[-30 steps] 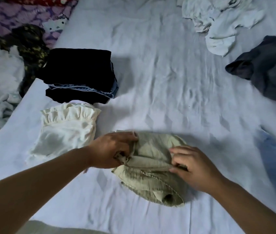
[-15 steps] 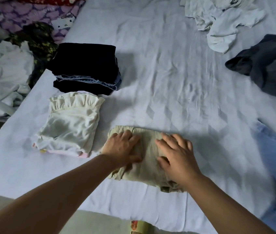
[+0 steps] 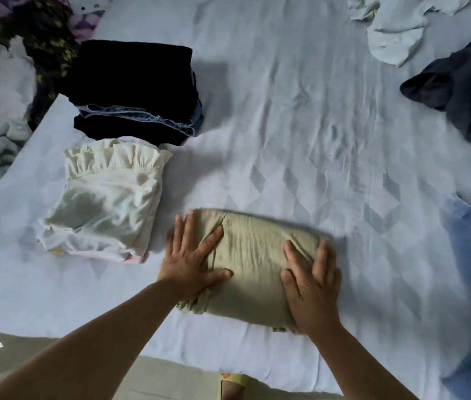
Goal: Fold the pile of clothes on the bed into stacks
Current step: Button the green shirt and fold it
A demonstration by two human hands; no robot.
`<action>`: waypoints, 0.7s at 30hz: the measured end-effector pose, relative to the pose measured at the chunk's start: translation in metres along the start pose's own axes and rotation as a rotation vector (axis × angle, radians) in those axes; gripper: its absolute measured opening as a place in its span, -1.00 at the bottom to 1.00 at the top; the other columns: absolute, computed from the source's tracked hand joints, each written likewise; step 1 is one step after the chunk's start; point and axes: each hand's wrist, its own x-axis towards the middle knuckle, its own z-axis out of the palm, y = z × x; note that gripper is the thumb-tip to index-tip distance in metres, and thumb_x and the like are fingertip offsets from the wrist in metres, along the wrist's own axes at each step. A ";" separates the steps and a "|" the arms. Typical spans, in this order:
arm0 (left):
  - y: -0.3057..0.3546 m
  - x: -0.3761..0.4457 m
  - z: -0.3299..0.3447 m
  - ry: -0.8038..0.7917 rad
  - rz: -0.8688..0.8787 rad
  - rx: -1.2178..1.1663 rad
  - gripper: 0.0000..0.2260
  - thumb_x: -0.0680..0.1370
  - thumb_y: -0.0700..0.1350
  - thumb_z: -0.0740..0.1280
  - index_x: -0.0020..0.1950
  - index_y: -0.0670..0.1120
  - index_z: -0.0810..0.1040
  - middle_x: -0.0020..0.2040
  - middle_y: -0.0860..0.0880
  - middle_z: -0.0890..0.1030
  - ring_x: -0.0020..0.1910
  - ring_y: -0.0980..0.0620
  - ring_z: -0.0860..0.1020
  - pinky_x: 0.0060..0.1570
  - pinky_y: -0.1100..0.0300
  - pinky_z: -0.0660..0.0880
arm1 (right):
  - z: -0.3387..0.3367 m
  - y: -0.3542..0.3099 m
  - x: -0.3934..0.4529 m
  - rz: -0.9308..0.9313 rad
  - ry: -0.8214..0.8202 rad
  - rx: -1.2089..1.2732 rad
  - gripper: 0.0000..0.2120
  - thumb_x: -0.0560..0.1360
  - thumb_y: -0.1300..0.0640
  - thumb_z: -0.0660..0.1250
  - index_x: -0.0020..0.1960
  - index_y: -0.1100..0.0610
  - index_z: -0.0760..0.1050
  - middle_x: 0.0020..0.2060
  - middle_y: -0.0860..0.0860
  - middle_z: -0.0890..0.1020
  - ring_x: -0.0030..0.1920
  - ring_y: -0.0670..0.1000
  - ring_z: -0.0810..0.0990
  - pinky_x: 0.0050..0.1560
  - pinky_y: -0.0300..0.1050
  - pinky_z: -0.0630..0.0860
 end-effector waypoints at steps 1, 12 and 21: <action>-0.001 -0.001 -0.001 0.008 -0.078 -0.056 -0.09 0.11 0.60 -0.13 0.38 0.36 -0.35 0.44 -0.12 -0.49 0.39 -0.14 -0.53 0.40 -0.05 -0.36 | -0.002 0.000 -0.001 0.097 -0.019 0.055 -0.31 0.37 -0.38 -0.17 0.47 -0.20 -0.10 0.53 0.14 -0.13 0.52 0.16 -0.14 0.45 0.16 -0.11; 0.015 -0.009 -0.019 -0.125 0.004 -0.406 -0.09 0.33 0.05 0.48 0.39 0.35 -0.15 0.41 0.03 0.11 0.40 -0.05 0.20 0.38 0.18 0.15 | -0.019 -0.012 0.000 -0.029 -0.128 0.356 -0.23 0.34 0.19 0.42 0.32 -0.41 0.19 0.29 -0.32 0.34 0.32 -0.23 0.34 0.23 -0.54 0.16; 0.022 -0.009 -0.065 0.043 -0.112 -0.750 -0.09 0.38 -0.22 0.43 0.40 0.29 -0.14 0.34 0.08 0.08 0.31 0.10 0.29 0.17 0.51 0.18 | -0.063 -0.040 0.048 -0.107 -0.130 0.363 -0.22 0.36 0.26 0.45 0.36 -0.30 0.20 0.40 -0.16 0.34 0.37 -0.36 0.22 0.24 -0.58 0.11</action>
